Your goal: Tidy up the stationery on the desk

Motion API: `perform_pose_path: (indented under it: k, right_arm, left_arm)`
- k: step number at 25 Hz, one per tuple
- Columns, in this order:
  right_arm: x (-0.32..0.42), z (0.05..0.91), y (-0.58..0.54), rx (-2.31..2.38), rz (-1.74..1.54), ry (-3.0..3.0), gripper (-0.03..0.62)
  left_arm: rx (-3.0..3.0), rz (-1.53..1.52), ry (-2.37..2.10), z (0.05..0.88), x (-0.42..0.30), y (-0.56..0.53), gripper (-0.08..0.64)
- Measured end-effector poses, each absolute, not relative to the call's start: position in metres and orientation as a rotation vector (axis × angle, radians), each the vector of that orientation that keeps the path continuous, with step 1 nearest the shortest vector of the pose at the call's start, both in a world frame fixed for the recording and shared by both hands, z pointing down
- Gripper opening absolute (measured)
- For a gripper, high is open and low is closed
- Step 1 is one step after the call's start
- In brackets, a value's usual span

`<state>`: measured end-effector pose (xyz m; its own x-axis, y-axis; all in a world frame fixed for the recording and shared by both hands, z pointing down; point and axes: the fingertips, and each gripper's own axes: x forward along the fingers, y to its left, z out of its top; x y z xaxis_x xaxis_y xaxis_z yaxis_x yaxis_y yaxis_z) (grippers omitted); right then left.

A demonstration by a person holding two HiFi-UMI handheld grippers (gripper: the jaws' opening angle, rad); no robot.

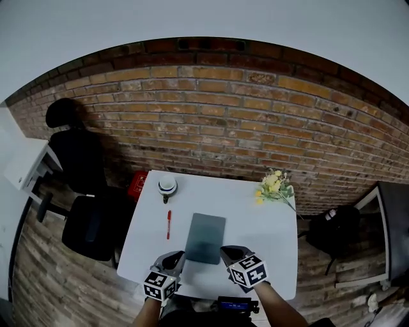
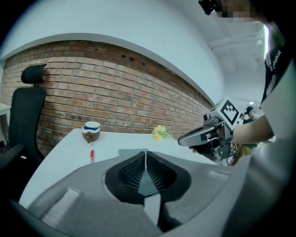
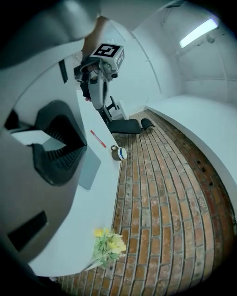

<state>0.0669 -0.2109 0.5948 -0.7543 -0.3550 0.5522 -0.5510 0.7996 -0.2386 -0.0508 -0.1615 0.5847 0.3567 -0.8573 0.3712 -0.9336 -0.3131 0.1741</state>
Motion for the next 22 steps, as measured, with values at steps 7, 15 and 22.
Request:
perform_pose_path:
  k: [7,15,22]
  right_arm:
    - [-0.018,0.622,-0.222,0.590,0.500,-2.369,0.043]
    - [-0.124,0.675,-0.239,0.617,0.598,-2.217,0.097]
    - [-0.170,0.716,-0.246,0.764,0.668,-2.085,0.097]
  left_arm:
    - [2.145,0.254,-1.636,0.604,-0.129,-0.160,0.012]
    - [2.162,0.242,-1.508,0.634,-0.187,-0.173,0.013]
    - [2.162,0.284,-1.363,0.662,-0.211,-0.163,0.012]
